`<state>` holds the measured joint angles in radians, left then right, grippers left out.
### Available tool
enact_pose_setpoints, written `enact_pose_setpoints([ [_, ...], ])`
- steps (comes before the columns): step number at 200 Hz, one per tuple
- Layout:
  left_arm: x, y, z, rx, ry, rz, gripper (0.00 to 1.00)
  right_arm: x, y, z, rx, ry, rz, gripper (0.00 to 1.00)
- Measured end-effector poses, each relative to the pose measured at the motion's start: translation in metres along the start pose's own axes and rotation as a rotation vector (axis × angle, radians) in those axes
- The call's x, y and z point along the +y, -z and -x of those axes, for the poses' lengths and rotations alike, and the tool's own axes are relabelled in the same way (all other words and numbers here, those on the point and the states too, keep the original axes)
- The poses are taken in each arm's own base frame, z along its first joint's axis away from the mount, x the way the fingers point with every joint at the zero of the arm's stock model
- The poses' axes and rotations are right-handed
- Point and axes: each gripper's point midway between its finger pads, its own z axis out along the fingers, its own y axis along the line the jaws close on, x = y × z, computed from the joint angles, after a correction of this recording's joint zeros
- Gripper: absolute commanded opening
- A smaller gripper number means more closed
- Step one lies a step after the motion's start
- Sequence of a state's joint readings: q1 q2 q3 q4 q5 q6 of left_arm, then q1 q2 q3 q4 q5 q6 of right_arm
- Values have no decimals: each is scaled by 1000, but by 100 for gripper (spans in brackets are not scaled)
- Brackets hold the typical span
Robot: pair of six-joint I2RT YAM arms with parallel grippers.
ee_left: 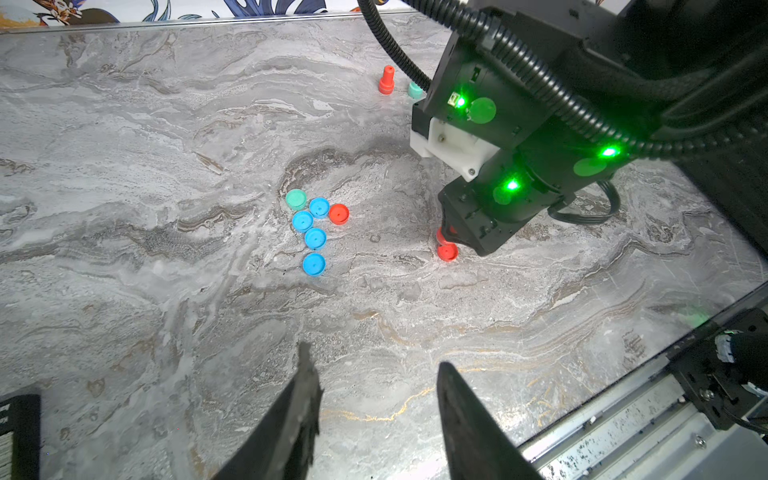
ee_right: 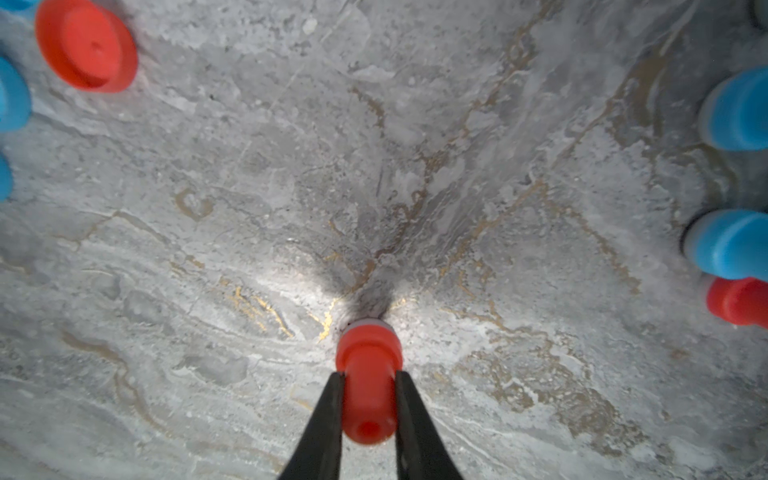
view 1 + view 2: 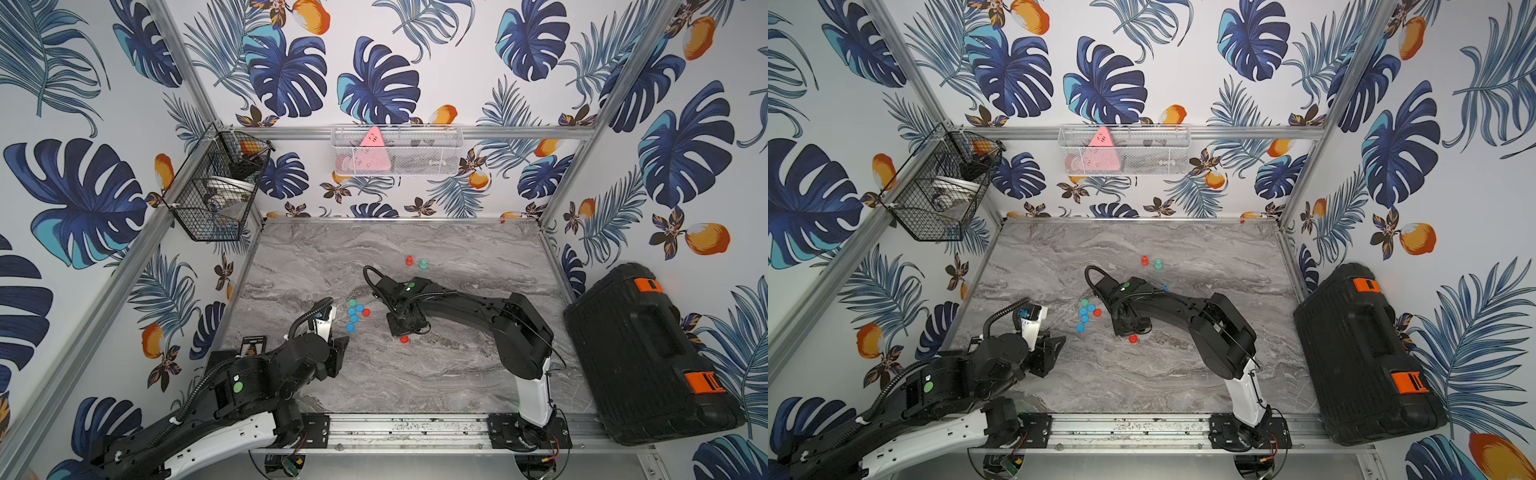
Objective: Close the stamp cap
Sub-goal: Close the cover of the stamp.
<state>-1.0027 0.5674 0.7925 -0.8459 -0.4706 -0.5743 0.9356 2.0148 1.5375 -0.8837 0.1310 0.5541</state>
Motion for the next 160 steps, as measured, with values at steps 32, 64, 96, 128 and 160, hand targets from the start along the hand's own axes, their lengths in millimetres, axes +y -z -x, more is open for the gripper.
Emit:
enact_pose_setpoints([
  [32, 0, 0, 0, 0, 0, 0, 51, 4, 0, -1, -1, 1, 5, 22],
  [64, 0, 0, 0, 0, -1, -1, 51, 2, -3, -6, 8, 3, -1, 22],
  [96, 0, 0, 0, 1, -2, 0, 51, 1, -1, -10, 9, 3, -3, 22],
  [128, 0, 0, 0, 0, -1, 0, 51, 2, -1, -15, 12, 2, -3, 22],
  [160, 0, 0, 0, 1, -2, 0, 51, 3, 0, -15, 8, -5, 0, 22],
])
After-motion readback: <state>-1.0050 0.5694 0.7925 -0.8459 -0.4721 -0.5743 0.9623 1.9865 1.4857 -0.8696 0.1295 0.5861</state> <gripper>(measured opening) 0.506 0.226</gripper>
